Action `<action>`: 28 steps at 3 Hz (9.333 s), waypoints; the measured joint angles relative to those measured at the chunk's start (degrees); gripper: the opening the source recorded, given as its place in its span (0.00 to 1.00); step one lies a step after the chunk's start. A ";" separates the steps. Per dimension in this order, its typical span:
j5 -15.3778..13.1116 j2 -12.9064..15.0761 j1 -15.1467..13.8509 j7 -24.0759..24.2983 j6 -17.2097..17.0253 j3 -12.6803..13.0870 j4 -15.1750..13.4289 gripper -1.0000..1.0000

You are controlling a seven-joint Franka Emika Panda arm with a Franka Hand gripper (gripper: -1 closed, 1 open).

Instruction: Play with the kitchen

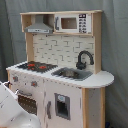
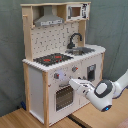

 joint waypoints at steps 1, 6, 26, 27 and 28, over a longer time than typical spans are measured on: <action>-3.61 0.01 0.00 1.86 3.74 -1.86 -0.25 1.00; -16.34 0.00 -0.22 -14.20 23.25 -10.60 2.70 1.00; -2.05 -5.06 -12.29 14.87 32.91 -4.10 16.23 0.00; -2.07 -4.88 -12.27 20.01 34.48 -4.14 16.21 0.00; -2.07 -4.88 -12.27 20.04 34.66 -4.12 16.21 1.00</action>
